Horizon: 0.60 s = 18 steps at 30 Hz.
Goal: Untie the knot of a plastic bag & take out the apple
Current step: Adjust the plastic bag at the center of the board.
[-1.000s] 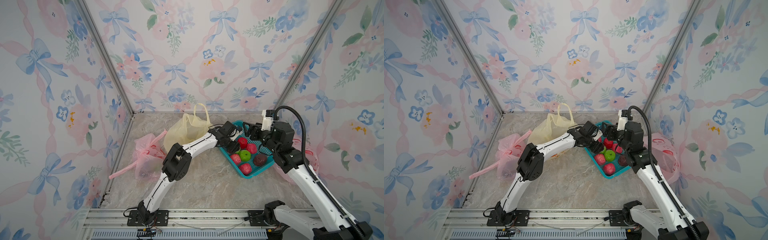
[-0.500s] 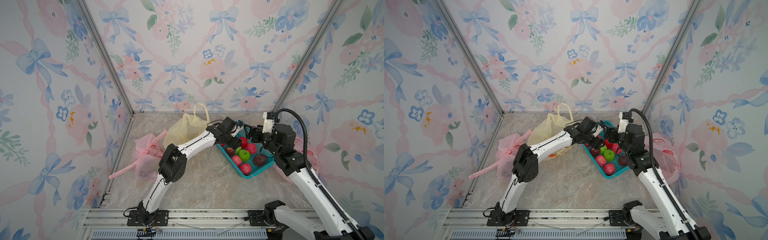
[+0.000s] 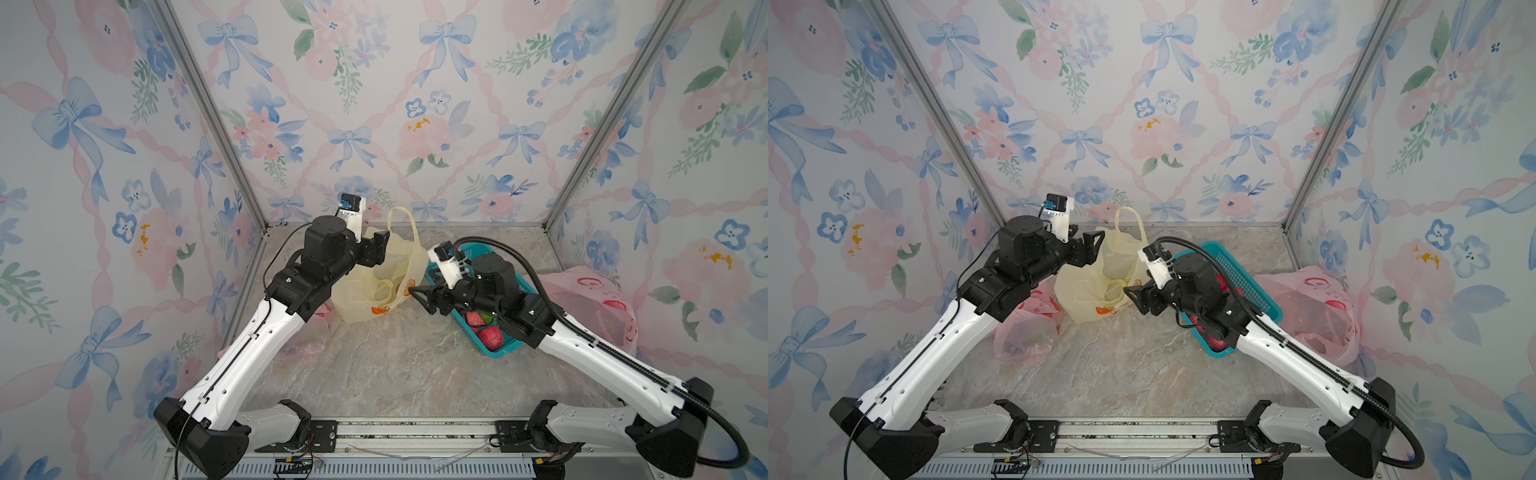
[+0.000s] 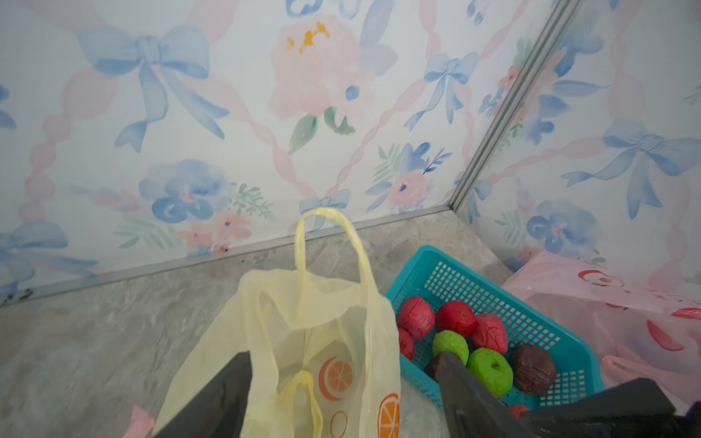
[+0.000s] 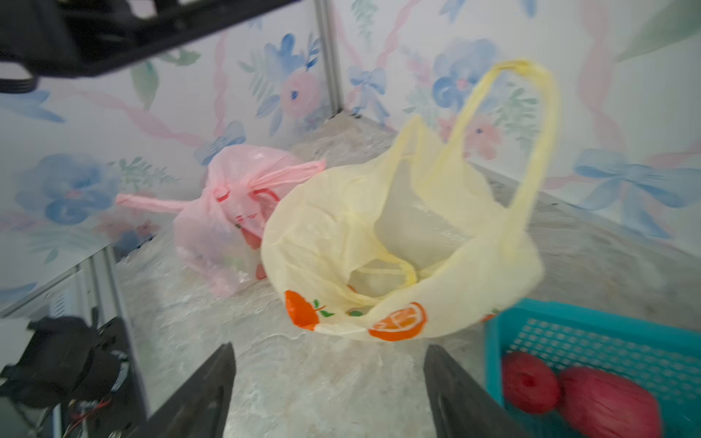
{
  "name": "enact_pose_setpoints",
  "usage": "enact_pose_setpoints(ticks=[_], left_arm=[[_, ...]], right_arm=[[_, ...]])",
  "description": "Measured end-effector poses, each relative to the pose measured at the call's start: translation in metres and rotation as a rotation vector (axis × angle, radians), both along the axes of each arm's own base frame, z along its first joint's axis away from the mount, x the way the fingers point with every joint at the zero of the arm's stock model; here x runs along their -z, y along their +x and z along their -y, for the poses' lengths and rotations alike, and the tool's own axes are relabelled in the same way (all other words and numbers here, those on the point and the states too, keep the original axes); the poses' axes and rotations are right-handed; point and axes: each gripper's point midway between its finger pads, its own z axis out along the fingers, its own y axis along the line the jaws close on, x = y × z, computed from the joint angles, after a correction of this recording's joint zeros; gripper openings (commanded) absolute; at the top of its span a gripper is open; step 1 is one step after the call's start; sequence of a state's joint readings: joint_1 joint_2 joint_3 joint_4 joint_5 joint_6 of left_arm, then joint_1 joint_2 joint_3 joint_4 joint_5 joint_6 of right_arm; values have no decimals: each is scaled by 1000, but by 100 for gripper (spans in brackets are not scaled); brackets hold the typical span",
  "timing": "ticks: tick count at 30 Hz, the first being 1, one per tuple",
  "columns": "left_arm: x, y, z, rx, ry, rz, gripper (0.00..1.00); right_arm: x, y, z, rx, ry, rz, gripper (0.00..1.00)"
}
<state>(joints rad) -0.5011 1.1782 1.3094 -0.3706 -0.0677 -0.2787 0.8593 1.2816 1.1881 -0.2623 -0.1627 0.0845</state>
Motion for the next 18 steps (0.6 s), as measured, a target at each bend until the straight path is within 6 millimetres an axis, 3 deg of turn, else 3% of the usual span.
enact_pose_setpoints(ticks=[4,8,12,14,16,18], left_arm=[[51,-13,-53,-128,6,-115,80],[56,-29,-96,-240,-20,-125,80],[48,-38,-114,-281,-54,-99,80],[53,-38,-119,-295,-58,-109,80],[61,-36,-123,-307,-58,-130,80],[71,-34,-132,-334,-52,-159,81]], right_arm=[[50,-38,-55,-229,-114,-138,77],[119,-57,-75,-330,-261,-329,76],[184,-48,-76,-286,-422,-457,77],[204,-38,-74,-234,-469,-477,78],[215,-24,-69,-175,-490,-479,79],[214,-10,-70,-133,-469,-461,80]])
